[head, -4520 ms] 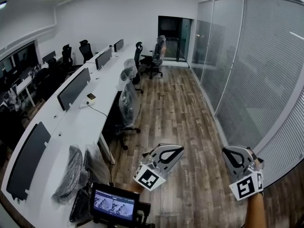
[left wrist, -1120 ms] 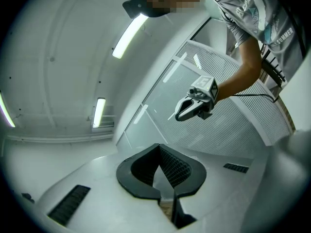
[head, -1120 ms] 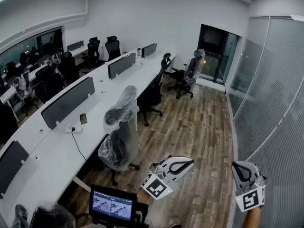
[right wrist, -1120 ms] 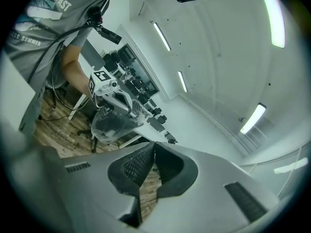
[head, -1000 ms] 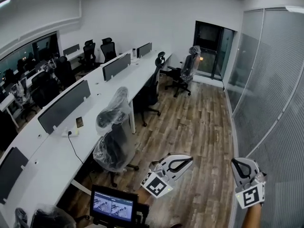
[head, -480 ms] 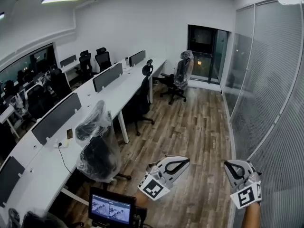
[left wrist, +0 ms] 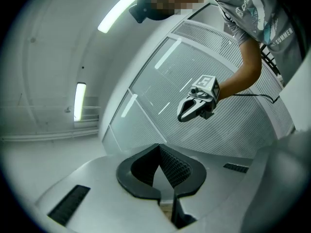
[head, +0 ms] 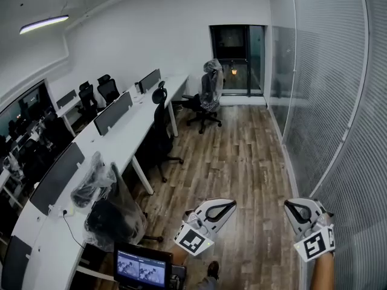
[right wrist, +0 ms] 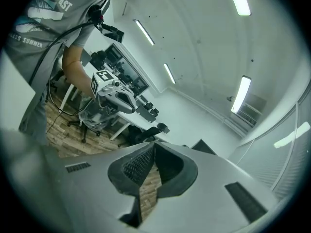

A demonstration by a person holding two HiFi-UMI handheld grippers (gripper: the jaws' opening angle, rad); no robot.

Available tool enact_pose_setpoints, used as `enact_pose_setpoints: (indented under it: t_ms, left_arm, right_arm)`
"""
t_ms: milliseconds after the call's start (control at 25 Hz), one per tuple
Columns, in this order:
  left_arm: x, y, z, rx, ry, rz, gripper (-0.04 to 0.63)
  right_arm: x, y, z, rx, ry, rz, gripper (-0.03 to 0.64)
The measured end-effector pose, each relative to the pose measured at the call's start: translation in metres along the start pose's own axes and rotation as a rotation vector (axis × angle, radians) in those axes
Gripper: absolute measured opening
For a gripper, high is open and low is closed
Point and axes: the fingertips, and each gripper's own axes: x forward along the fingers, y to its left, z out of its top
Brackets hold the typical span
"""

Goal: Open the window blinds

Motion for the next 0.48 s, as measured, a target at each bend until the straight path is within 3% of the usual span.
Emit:
enact_pose_setpoints:
  t_ms: [320, 480]
  left_arm:
    - [0.095, 0.071, -0.058, -0.063, -0.113, -0.033, 0.005]
    - [0.134, 0.104, -0.088, -0.054, -0.157, -0.055, 0.005]
  right_arm:
    - [0.068, -0.074, -0.044, -0.02, 0.087, -0.059, 0.003]
    - [0.106, -0.112, -0.061, -0.039, 0.107, -0.093, 0.003]
